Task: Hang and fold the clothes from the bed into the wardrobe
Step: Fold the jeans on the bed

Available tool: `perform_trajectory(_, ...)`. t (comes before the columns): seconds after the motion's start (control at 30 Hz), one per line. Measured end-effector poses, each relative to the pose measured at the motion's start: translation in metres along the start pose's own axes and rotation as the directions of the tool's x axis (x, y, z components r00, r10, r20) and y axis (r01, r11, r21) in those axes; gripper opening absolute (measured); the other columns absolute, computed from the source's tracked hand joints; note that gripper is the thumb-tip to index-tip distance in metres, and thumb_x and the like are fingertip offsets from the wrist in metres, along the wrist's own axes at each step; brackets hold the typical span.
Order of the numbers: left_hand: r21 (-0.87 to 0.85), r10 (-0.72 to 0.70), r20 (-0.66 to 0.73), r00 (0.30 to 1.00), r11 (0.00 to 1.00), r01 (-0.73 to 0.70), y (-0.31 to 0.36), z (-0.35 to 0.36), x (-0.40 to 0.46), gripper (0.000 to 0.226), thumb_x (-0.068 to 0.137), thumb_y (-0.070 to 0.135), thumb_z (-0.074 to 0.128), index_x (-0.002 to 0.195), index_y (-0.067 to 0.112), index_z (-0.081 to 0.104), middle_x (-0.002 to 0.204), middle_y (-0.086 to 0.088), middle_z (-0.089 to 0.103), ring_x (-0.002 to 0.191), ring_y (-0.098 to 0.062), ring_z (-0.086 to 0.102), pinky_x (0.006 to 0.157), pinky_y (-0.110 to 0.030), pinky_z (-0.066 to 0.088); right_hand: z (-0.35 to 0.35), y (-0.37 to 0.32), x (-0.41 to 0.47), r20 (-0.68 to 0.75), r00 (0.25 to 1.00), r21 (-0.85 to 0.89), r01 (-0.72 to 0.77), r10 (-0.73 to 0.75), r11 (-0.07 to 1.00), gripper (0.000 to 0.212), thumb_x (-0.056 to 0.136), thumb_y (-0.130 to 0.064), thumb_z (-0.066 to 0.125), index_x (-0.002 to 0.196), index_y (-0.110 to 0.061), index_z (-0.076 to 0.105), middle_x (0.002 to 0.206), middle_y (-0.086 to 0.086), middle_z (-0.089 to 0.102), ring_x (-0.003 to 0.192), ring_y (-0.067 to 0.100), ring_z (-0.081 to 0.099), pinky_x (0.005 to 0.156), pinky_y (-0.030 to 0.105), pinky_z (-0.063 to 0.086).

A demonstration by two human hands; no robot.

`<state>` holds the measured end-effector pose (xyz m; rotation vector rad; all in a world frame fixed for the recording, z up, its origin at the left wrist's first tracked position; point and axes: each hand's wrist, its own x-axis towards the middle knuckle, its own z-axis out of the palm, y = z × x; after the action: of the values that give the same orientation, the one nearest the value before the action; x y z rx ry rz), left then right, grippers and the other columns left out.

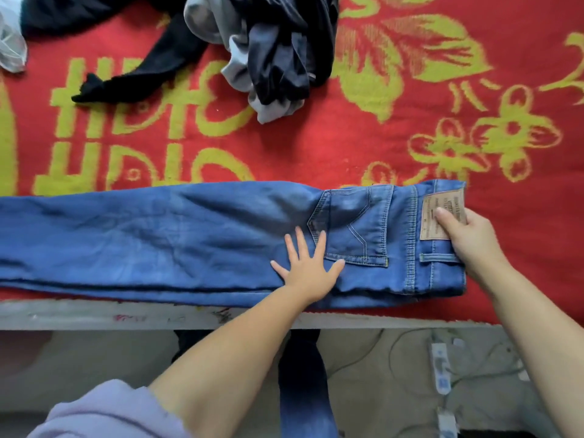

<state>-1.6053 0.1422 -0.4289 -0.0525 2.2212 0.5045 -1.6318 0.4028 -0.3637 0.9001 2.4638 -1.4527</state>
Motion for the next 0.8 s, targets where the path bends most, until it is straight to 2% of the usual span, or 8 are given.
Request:
perform_trajectory(0.1, -0.488, 0.098, 0.12, 0.988, 0.873, -0.027, -0.002, -0.047, -0.017, 0.054, 0.097, 0.059, 0.029, 0.147, 0.041, 0.024, 0.161, 0.002, 0.007, 0.148, -0.013, 0.002, 0.115, -0.057, 0.006, 0.016, -0.072, -0.04, 0.059, 0.986, 0.181, 0.14, -0.153, 0.974, 0.017, 0.093, -0.028, 0.06, 0.084, -0.017, 0.07, 0.072, -0.017, 0.07, 0.064, -0.006, 0.06, 0.059, 0.011, 0.048)
perform_trajectory(0.17, -0.843, 0.179, 0.208, 0.961, 0.531, 0.083, -0.008, -0.083, -0.035, 0.047, 0.098, 0.059, 0.023, 0.135, 0.04, 0.043, 0.136, 0.01, 0.055, 0.123, -0.005, 0.052, 0.104, -0.043, 0.031, 0.048, -0.119, -0.074, 0.185, 0.944, 0.242, 0.225, -0.273, 0.944, 0.019, 0.091, -0.029, 0.06, 0.08, -0.015, 0.068, 0.07, -0.013, 0.067, 0.063, -0.001, 0.058, 0.057, 0.016, 0.048)
perform_trajectory(0.27, -0.978, 0.303, 0.193, 0.933, 0.135, 0.159, -0.042, -0.135, -0.05, 0.068, 0.086, 0.075, 0.02, 0.131, 0.033, 0.052, 0.106, -0.001, 0.068, 0.09, -0.018, 0.066, 0.079, -0.041, 0.051, 0.119, -0.164, -0.11, 0.345, 0.855, 0.194, 0.339, -0.387, 0.921, 0.018, 0.092, -0.02, 0.055, 0.078, -0.012, 0.063, 0.067, -0.004, 0.062, 0.063, 0.007, 0.053, 0.062, 0.031, 0.046)
perform_trajectory(0.33, -0.993, 0.325, 0.115, 0.939, 0.048, 0.105, -0.078, -0.163, -0.053, 0.073, 0.079, 0.078, 0.03, 0.118, 0.027, 0.064, 0.095, -0.004, 0.069, 0.079, -0.019, 0.066, 0.071, -0.037, 0.054, 0.169, -0.174, -0.126, 0.403, 0.826, 0.134, 0.374, -0.395, 0.918, 0.015, 0.093, -0.014, 0.052, 0.087, -0.019, 0.065, 0.075, 0.004, 0.067, 0.07, 0.015, 0.06, 0.067, 0.034, 0.045)
perform_trajectory(0.43, -0.991, 0.304, 0.1, 0.948, 0.111, 0.069, -0.129, -0.187, -0.057, 0.069, 0.071, 0.08, 0.046, 0.108, 0.027, 0.069, 0.092, -0.004, 0.065, 0.081, -0.021, 0.06, 0.074, -0.036, 0.05, 0.228, -0.172, -0.141, 0.565, 0.755, 0.027, 0.385, -0.331, 0.923, 0.03, 0.093, -0.013, 0.05, 0.123, -0.015, 0.056, 0.101, 0.009, 0.063, 0.093, 0.023, 0.058, 0.076, 0.032, 0.042)
perform_trajectory(0.57, -0.901, 0.084, 0.051, 0.995, 0.434, 0.01, -0.165, -0.171, -0.054, 0.039, 0.077, 0.057, 0.069, 0.094, 0.021, 0.065, 0.087, 0.0, 0.066, 0.089, -0.019, 0.065, 0.077, -0.031, 0.051, 0.252, -0.153, -0.151, 0.84, 0.507, -0.078, 0.465, -0.193, 0.882, 0.057, 0.094, -0.014, 0.052, 0.148, -0.014, 0.034, 0.14, 0.007, 0.046, 0.129, 0.018, 0.044, 0.109, 0.024, 0.03)
perform_trajectory(0.7, -0.811, -0.13, -0.18, 0.975, 0.581, -0.072, -0.161, -0.147, -0.04, 0.013, 0.087, 0.017, 0.066, 0.099, 0.021, 0.064, 0.097, 0.001, 0.07, 0.099, -0.021, 0.065, 0.085, -0.034, 0.051, 0.216, -0.124, -0.136, 0.495, 0.753, -0.083, 0.537, -0.433, 0.839, 0.036, 0.086, 0.007, 0.05, 0.117, -0.005, 0.066, 0.118, 0.008, 0.064, 0.114, 0.024, 0.057, 0.103, 0.031, 0.04)
perform_trajectory(0.8, -0.839, -0.112, -0.275, 0.955, 0.512, -0.182, -0.161, -0.157, -0.034, 0.008, 0.089, 0.015, 0.065, 0.091, 0.023, 0.065, 0.09, 0.007, 0.071, 0.086, -0.01, 0.066, 0.082, -0.03, 0.052, 0.188, -0.103, -0.105, 0.391, 0.761, -0.35, 0.643, -0.518, 0.681, 0.045, 0.091, -0.008, 0.059, 0.135, -0.013, 0.054, 0.138, 0.006, 0.052, 0.133, 0.026, 0.043, 0.11, 0.05, 0.032)
